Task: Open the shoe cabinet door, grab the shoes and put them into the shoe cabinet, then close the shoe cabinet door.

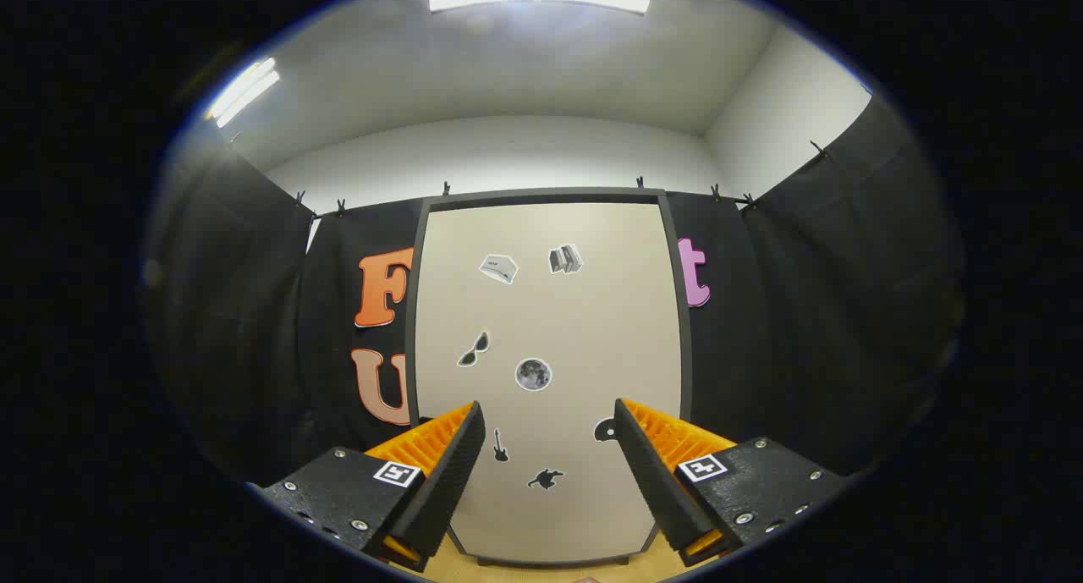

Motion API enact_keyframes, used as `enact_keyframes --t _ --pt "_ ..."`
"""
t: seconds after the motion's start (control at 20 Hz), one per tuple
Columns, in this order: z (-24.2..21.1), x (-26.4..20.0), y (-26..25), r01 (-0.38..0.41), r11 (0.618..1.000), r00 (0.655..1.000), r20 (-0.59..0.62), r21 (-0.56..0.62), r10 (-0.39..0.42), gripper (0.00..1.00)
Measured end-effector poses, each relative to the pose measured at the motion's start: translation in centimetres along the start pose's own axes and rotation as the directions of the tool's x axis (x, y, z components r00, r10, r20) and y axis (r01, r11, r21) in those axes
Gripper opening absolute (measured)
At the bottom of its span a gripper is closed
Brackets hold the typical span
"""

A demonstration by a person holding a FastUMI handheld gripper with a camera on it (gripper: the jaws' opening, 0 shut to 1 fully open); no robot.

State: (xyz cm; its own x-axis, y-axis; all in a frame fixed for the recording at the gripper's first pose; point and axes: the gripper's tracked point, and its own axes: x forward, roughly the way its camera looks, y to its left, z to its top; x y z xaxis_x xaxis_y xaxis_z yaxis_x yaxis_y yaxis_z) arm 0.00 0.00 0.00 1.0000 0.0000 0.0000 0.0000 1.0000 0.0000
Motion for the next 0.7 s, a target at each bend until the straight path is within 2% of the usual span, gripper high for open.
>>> enact_keyframes --t 0.45,0.7 --pt "-1.0 0.2 0.0 0.017 1.000 1.000 -0.020 -0.009 -0.017 0.95" --pt "-2.6 0.9 0.5 -0.005 1.000 0.999 -0.044 0.015 0.006 0.95"
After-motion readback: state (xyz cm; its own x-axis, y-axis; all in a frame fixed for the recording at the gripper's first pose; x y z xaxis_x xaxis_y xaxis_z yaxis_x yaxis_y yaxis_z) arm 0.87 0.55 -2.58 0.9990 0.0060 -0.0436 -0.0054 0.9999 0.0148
